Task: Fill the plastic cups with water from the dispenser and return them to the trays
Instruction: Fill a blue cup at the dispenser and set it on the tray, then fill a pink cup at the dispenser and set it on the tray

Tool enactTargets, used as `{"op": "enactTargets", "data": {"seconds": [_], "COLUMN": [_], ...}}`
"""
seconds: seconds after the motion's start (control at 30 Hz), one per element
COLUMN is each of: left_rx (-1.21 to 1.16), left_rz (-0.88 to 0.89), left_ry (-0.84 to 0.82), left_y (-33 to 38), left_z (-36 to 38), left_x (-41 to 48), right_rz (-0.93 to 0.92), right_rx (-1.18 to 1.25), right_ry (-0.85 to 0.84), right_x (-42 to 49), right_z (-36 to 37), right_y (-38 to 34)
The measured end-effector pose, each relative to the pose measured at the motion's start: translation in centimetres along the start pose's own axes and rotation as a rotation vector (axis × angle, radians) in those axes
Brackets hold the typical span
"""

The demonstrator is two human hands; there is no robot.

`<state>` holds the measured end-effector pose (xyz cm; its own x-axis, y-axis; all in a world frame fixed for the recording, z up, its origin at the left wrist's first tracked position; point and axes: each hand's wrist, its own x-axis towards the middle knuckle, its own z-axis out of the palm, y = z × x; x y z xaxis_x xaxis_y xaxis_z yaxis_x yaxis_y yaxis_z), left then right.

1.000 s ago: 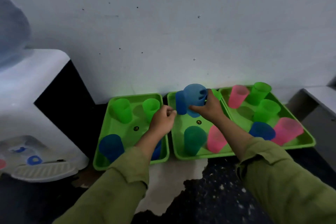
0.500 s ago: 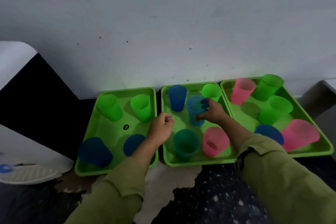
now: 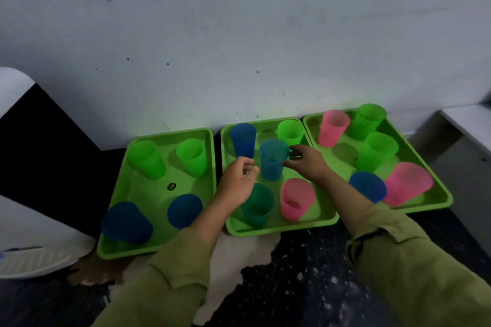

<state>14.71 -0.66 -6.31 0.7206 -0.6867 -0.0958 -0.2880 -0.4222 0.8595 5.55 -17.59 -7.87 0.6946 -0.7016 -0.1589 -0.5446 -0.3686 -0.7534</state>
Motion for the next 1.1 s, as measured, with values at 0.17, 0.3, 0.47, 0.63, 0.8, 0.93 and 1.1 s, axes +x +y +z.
{"op": "enactTargets", "data": {"seconds": [0.17, 0.3, 0.47, 0.63, 0.8, 0.93, 1.1], "left_rx": [0.095, 0.285, 0.520, 0.677, 0.728, 0.645, 0.455], "left_rz": [0.189, 0.349, 0.368, 0.356, 0.343, 0.365, 0.402], "left_ry": [-0.059, -0.184, -0.373, -0.459, -0.442, -0.410, -0.322], "left_y": [1.6, 2.7, 3.5, 3.7, 3.5, 3.3, 3.9], "left_z": [1.5, 2.7, 4.0, 5.0, 5.8, 5.8, 4.4], "left_x": [-1.1, -1.7, -1.7, -1.7, -1.5, -1.7, -2.5], "right_rz": [-0.035, -0.052, -0.092, -0.146, -0.155, -0.151, -0.123], "right_rx": [0.038, -0.023, -0.230, -0.418, -0.442, -0.447, -0.417], "right_ry": [0.275, 0.325, 0.173, 0.053, 0.089, 0.097, 0.095], "right_x": [-4.6, -8.1, -10.9, -12.2, -12.6, -12.8, -12.7], "right_z": [-1.6, -1.1, 1.0, 3.1, 3.8, 3.8, 3.8], "right_y": [0.8, 3.8, 8.0, 10.5, 11.3, 11.2, 10.5]}}
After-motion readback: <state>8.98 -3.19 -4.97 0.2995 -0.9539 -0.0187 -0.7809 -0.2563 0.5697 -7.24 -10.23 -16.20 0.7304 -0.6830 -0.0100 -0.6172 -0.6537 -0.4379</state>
